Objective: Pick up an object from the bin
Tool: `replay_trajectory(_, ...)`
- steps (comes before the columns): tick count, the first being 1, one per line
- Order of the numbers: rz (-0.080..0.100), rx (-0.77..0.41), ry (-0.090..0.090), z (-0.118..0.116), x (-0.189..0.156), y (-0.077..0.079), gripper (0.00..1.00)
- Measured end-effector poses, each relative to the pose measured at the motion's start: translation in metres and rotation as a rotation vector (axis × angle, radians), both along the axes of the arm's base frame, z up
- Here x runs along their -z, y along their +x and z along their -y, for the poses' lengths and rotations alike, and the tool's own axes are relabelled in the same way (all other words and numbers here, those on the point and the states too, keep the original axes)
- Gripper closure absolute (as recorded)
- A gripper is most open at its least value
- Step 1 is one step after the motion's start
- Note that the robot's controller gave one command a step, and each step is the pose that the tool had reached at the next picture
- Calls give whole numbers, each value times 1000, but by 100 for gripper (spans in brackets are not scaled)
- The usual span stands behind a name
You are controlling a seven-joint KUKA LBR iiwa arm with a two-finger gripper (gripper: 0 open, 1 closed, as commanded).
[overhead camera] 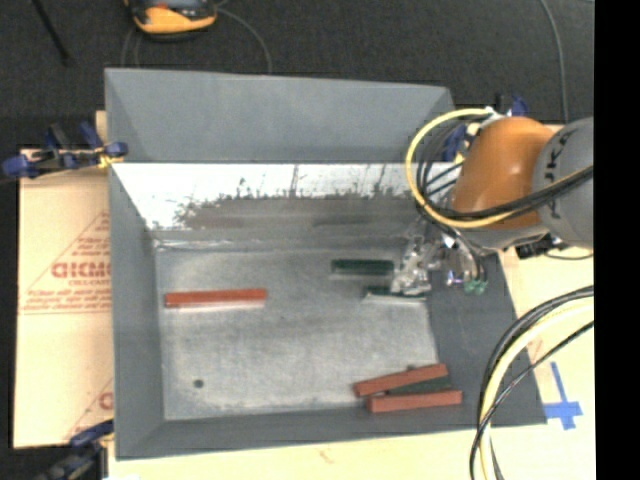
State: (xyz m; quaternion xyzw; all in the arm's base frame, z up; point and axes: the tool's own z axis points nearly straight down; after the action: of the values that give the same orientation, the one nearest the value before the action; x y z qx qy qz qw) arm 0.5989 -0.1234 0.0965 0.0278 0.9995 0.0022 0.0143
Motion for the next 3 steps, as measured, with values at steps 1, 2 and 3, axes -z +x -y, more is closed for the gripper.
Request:
replay_trajectory(1,0,0,0,0,0,0,100)
replay_trajectory(2,0,0,0,0,0,0,100)
replay_trajectory(3,0,0,0,0,0,0,100)
